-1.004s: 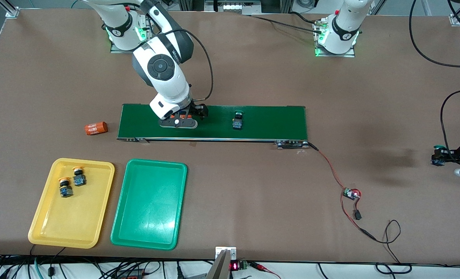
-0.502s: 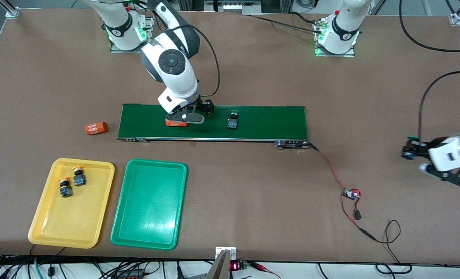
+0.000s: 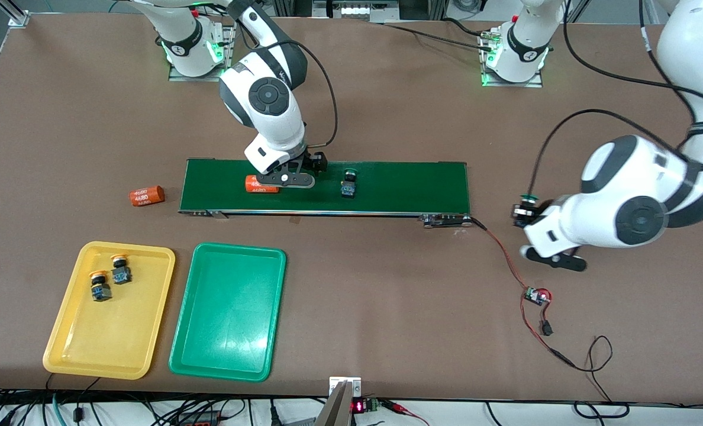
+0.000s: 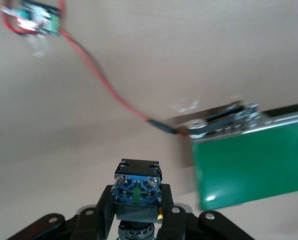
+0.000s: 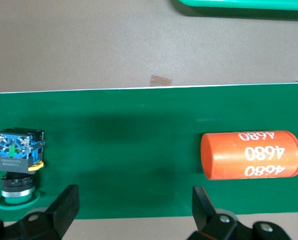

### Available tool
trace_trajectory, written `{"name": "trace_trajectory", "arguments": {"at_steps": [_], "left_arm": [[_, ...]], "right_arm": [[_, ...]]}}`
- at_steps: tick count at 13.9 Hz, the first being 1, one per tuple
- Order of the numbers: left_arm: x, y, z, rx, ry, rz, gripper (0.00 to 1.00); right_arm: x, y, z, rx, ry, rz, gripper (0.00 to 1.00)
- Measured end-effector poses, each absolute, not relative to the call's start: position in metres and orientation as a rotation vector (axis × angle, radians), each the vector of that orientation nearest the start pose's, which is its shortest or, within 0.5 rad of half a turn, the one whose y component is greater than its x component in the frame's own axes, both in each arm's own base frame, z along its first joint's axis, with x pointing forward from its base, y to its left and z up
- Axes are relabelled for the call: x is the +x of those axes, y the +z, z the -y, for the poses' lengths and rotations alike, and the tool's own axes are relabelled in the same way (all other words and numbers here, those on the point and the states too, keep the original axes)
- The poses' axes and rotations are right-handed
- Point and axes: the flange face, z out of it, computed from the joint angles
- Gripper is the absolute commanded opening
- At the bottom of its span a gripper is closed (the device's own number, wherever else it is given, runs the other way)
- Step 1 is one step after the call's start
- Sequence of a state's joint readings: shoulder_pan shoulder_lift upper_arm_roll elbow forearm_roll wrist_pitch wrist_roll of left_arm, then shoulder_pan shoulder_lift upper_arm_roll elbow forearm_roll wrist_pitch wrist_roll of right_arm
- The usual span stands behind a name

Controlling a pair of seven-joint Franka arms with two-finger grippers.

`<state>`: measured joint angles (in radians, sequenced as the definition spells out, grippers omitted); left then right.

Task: Sort buttons by color to trays
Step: 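Place the green-capped button on the conveyor with the left gripper, then grasp a green-capped button with the right gripper while the left gripper withdraws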

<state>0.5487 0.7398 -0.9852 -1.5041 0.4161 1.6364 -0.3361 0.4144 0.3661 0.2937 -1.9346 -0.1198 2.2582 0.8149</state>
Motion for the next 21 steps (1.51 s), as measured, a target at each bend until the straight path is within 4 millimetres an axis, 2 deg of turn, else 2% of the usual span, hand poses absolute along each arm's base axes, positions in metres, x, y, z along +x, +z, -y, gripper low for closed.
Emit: {"name": "trace_trajectory", "arguments": {"at_steps": [3,7,8,9,11,12,13,14,16,18,21], "left_arm": [[0.622,0.320,0.183,-3.196,0.527,-0.043,0.19],[0.577,0.305,0.294,-3.186,0.485,0.171,0.19],[0.566,0.301,0.313,-3.179,0.486,0.179,0.19],[0.556,0.296,0.323,-3.176,0.490,0.176,0.19],[0.543,0.278,0.329,-3.197,0.486,0.167,0.21],[0.537,0.268,0.329,-3.209,0.483,0.178,0.27],[0.533,0.262,0.330,-3.214,0.485,0.192,0.56],[0.530,0.259,0.331,-3.215,0.488,0.195,1.00],[0.531,0.260,0.331,-3.222,0.479,0.209,1.00],[0.543,0.271,0.325,-3.235,0.443,0.238,1.00],[0.570,0.315,0.312,-3.210,0.385,0.259,1.00]], "right_arm": [[0.475,0.300,-0.391,-3.156,0.031,-0.060,1.00],[0.476,0.299,-0.390,-3.157,0.029,-0.065,1.00],[0.476,0.299,-0.391,-3.154,0.025,-0.066,1.00],[0.477,0.298,-0.391,-3.150,0.020,-0.066,1.00],[0.477,0.293,-0.393,-3.144,0.019,-0.065,1.00],[0.477,0.291,-0.393,-3.144,0.022,-0.064,1.00],[0.477,0.289,-0.394,-3.144,0.025,-0.063,1.00],[0.477,0.288,-0.394,-3.144,0.026,-0.063,1.00],[0.477,0.287,-0.394,-3.143,0.026,-0.064,1.00],[0.477,0.287,-0.394,-3.142,0.025,-0.069,1.00],[0.477,0.287,-0.394,-3.142,0.026,-0.074,1.00]]}}
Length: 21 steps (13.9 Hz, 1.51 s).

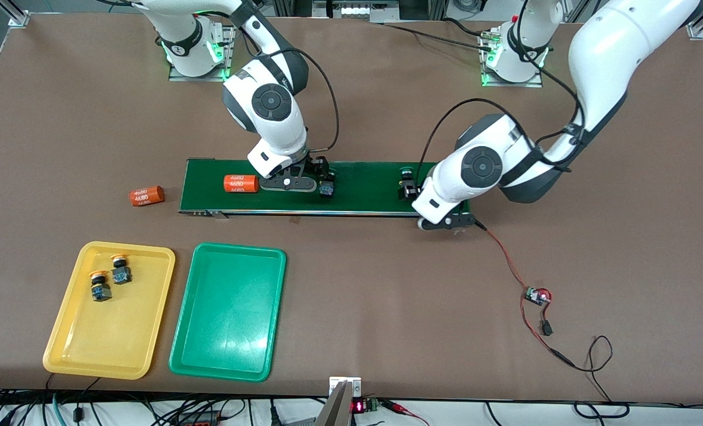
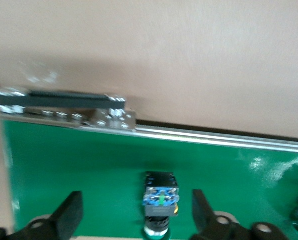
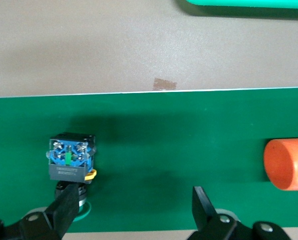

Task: Sort buttons by color to trays
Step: 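Grasp a green-capped button with the right gripper while the left gripper withdraws, then carry the green-capped button to the green tray with the right gripper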

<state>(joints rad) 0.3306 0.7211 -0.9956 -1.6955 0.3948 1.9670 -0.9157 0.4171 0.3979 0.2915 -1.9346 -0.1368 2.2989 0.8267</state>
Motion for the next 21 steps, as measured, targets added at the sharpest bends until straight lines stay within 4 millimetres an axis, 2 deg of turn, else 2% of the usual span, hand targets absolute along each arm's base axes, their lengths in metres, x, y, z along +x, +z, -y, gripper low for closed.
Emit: {"name": "trace_trajectory", "arguments": {"at_steps": [2,4,7,9,12,14,17,18,19,21], "left_arm": [[0.588,0.350,0.300,-3.201,0.339,0.178,1.00],[0.608,0.377,0.285,-3.227,0.271,0.025,1.00],[0.634,0.391,0.250,-3.236,0.201,-0.254,1.00],[0.639,0.400,0.231,-3.213,0.221,-0.327,1.00],[0.630,0.437,0.210,-3.231,0.299,-0.213,1.00],[0.618,0.469,0.188,-3.169,0.312,-0.241,1.00],[0.594,0.522,0.136,-3.120,0.376,-0.267,1.00],[0.585,0.542,0.116,-3.127,0.374,-0.227,1.00],[0.575,0.561,0.097,-3.132,0.350,-0.185,1.00],[0.552,0.595,0.064,-3.143,0.276,-0.102,1.00]], "right_arm": [[0.477,0.285,-0.394,-3.143,0.031,-0.100,1.00],[0.477,0.283,-0.395,-3.142,0.032,-0.123,1.00],[0.476,0.279,-0.397,-3.141,0.038,-0.123,1.00],[0.477,0.278,-0.399,-3.137,0.036,-0.123,1.00],[0.480,0.274,-0.401,-3.118,0.017,-0.123,1.00],[0.480,0.269,-0.402,-3.112,0.017,-0.123,1.00],[0.486,0.256,-0.398,-3.112,0.003,-0.127,1.00],[0.487,0.252,-0.396,-3.118,0.002,-0.124,0.96],[0.488,0.248,-0.395,-3.123,0.005,-0.122,0.87],[0.488,0.244,-0.394,-3.126,0.010,-0.122,0.56]]}}
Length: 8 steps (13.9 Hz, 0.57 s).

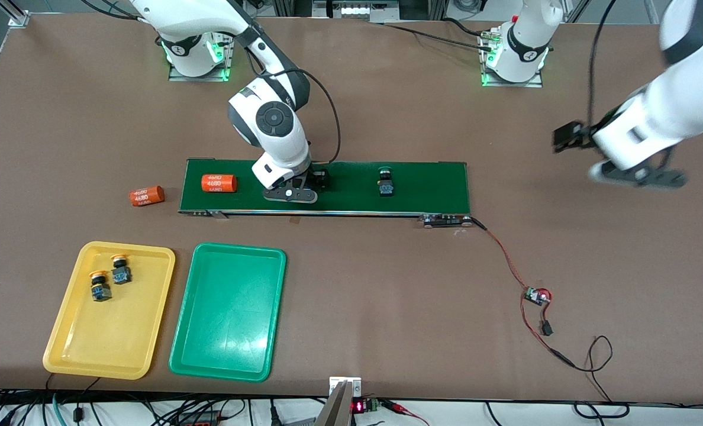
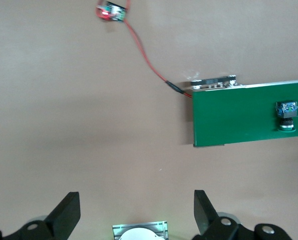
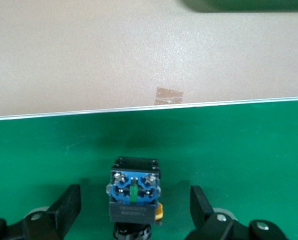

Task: Sort buttons by color to trays
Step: 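Carry the green-capped button to the green tray with the right gripper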

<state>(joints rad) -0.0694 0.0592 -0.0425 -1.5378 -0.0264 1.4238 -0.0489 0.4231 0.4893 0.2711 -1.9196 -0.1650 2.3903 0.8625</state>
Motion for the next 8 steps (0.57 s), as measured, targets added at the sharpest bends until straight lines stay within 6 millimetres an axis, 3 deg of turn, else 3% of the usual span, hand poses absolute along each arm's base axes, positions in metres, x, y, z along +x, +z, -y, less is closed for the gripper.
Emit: {"name": "trace_trajectory", "arguments": {"at_steps": [1,4,6,8], "left_arm": [[0.543,0.609,0.052,-3.149,0.235,-0.072,1.00],[0.535,0.622,0.037,-3.128,0.133,-0.085,1.00],[0.540,0.617,0.034,-3.051,0.089,-0.168,1.00],[0.546,0.613,0.031,-3.021,0.062,-0.204,1.00]], "right_arm": [[0.489,0.244,-0.393,-3.127,0.009,-0.124,0.42],[0.494,0.246,-0.389,-3.128,-0.001,-0.134,0.20],[0.502,0.251,-0.386,-3.128,-0.013,-0.151,0.14],[0.518,0.270,-0.382,-3.146,-0.016,-0.175,0.14]]}}
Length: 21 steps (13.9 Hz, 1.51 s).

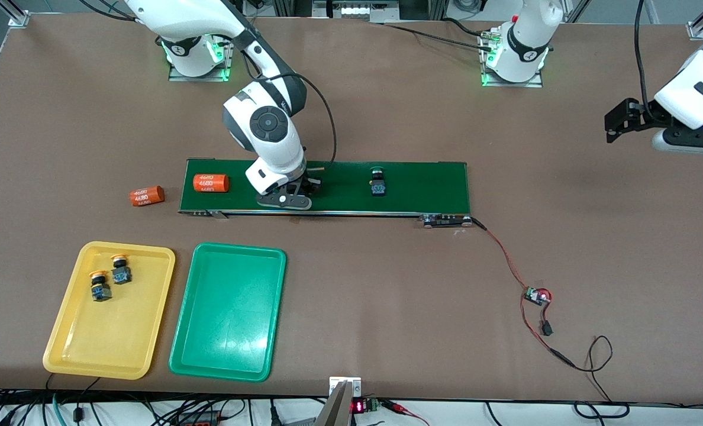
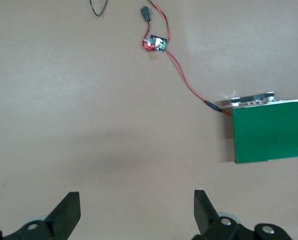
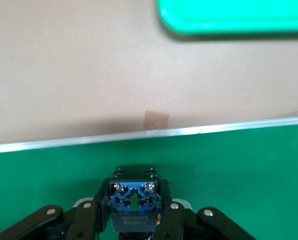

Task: Sort buttons by color to trays
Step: 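Carry the green-capped button to the green tray with the right gripper, then lower the button into the green tray and open the right gripper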

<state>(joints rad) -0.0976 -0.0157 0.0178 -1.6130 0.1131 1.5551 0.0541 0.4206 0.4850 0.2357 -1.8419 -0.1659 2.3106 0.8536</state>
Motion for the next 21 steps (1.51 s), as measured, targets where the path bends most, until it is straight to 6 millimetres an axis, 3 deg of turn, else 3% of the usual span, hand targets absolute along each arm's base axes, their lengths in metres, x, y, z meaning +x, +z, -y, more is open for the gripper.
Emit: {"name": "trace_trajectory", "arguments": {"at_steps": [4,6,10,14,16,17,20,21], "left_arm": [[0.556,0.598,0.033,-3.065,0.075,-0.203,1.00],[0.563,0.589,0.037,-3.098,0.068,-0.202,1.00],[0.568,0.584,0.028,-3.108,0.073,-0.126,1.00],[0.568,0.587,0.030,-3.108,0.062,-0.120,1.00],[0.568,0.587,0.032,-3.108,0.060,-0.120,1.00],[0.568,0.587,0.032,-3.108,0.066,-0.117,1.00],[0.568,0.582,0.032,-3.107,0.091,-0.115,1.00],[0.568,0.582,0.032,-3.107,0.094,-0.116,1.00]], "right_arm": [[0.576,0.333,-0.352,-3.157,-0.125,-0.142,0.14],[0.603,0.343,-0.321,-3.168,-0.166,-0.071,0.14],[0.662,0.324,-0.263,-3.146,-0.245,0.013,0.14],[0.694,0.267,-0.238,-3.093,-0.381,0.048,0.15],[0.698,0.243,-0.233,-3.087,-0.407,0.062,0.26],[0.699,0.237,-0.232,-3.084,-0.411,0.062,0.41],[0.701,0.236,-0.232,-3.081,-0.417,0.062,1.00],[0.702,0.237,-0.233,-3.079,-0.421,0.062,1.00]]}}
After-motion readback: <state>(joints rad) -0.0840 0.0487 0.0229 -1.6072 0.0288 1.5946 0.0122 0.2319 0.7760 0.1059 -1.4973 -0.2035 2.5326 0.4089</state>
